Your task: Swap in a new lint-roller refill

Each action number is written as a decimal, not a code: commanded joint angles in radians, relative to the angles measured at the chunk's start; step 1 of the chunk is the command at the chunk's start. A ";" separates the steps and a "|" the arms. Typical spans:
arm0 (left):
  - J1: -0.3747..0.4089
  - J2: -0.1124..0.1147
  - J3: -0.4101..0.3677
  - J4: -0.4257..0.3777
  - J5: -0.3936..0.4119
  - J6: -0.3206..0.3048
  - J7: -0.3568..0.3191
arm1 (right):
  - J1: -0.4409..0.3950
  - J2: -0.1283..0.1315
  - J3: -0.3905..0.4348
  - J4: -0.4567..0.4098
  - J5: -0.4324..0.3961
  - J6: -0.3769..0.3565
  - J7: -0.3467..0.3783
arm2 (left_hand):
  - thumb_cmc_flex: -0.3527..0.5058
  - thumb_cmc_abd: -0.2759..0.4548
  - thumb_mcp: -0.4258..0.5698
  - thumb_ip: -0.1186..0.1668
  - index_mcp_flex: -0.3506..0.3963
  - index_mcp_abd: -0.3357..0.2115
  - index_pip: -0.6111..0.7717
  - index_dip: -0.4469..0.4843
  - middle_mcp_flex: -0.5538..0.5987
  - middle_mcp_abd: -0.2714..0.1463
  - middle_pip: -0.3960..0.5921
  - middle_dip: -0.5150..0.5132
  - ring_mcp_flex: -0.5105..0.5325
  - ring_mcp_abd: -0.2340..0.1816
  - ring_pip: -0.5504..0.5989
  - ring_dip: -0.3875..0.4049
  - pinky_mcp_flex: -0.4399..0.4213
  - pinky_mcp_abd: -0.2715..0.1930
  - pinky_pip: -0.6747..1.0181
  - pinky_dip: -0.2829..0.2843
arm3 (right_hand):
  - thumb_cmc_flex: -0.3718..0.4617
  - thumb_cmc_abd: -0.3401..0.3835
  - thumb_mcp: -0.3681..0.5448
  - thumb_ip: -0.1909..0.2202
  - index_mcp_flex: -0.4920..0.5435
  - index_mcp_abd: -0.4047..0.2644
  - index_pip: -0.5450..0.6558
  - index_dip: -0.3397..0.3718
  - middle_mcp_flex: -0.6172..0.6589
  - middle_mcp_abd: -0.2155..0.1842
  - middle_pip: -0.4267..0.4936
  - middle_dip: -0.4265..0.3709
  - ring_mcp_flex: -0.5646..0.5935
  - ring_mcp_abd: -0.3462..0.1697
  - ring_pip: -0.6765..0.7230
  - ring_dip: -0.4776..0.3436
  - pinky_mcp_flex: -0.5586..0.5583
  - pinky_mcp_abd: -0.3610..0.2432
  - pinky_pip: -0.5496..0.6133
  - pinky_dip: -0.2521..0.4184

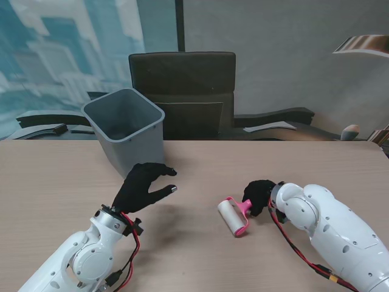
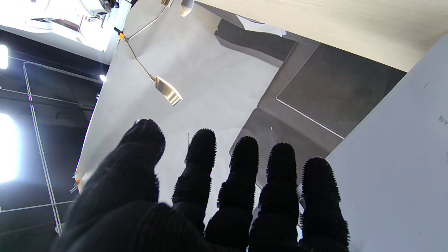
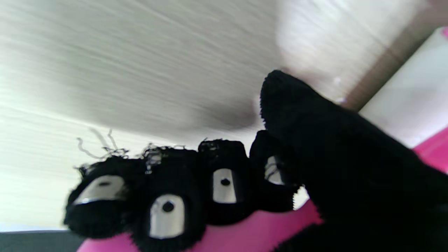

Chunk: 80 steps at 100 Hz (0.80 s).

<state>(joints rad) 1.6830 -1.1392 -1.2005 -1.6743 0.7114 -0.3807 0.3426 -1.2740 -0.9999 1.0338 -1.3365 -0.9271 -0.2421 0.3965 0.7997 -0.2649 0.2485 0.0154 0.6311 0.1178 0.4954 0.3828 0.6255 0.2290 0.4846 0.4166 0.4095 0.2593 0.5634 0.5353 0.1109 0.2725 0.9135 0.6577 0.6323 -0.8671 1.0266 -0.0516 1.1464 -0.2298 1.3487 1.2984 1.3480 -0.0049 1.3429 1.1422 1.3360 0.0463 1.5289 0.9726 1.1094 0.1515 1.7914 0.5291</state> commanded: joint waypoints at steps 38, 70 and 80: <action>0.000 0.000 0.001 0.005 0.002 0.001 -0.018 | -0.115 0.034 0.180 0.013 -0.257 -0.003 -0.009 | -0.001 -0.003 0.040 0.001 -0.001 -0.010 0.020 -0.001 -0.002 -0.012 0.005 0.005 0.003 -0.004 0.014 0.010 -0.008 -0.006 0.014 0.012 | -0.008 -0.008 0.050 0.002 0.036 -0.003 0.014 0.030 0.066 0.048 0.035 0.022 -0.008 -0.396 0.220 0.078 0.072 -0.084 0.162 0.016; -0.002 0.000 0.007 0.007 -0.003 0.003 -0.023 | -0.162 0.026 0.210 -0.060 -0.297 0.031 -0.023 | -0.005 -0.010 0.050 0.003 -0.003 -0.008 0.023 0.000 -0.002 -0.010 0.005 0.006 0.001 -0.002 0.013 0.010 -0.009 -0.004 0.014 0.010 | 0.002 0.000 0.037 0.003 0.034 0.000 0.011 0.034 0.062 0.051 0.033 0.026 -0.008 -0.392 0.222 0.073 0.071 -0.077 0.157 0.013; -0.002 0.000 0.005 0.007 -0.002 0.000 -0.024 | -0.153 0.021 0.167 -0.089 -0.277 0.074 -0.010 | -0.006 -0.011 0.052 0.003 -0.002 -0.008 0.023 0.000 -0.003 -0.011 0.004 0.006 0.001 -0.003 0.013 0.010 -0.009 -0.004 0.014 0.010 | 0.005 0.000 0.036 0.003 0.032 0.002 0.010 0.035 0.060 0.054 0.032 0.027 -0.008 -0.389 0.222 0.071 0.070 -0.075 0.155 0.012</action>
<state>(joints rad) 1.6783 -1.1383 -1.1941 -1.6654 0.7103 -0.3806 0.3343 -1.4195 -0.9643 1.2339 -1.4046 -1.2136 -0.1763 0.3588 0.7997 -0.2650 0.2722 0.0153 0.6311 0.1178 0.5006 0.3828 0.6254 0.2290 0.4846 0.4166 0.4095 0.2593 0.5639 0.5353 0.1109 0.2730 0.9135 0.6577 0.6194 -0.8631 1.0370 -0.0516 1.1465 -0.2332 1.3487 1.3113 1.3480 -0.0049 1.3429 1.1531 1.3332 0.0436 1.5301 0.9727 1.1082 0.1505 1.7479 0.5009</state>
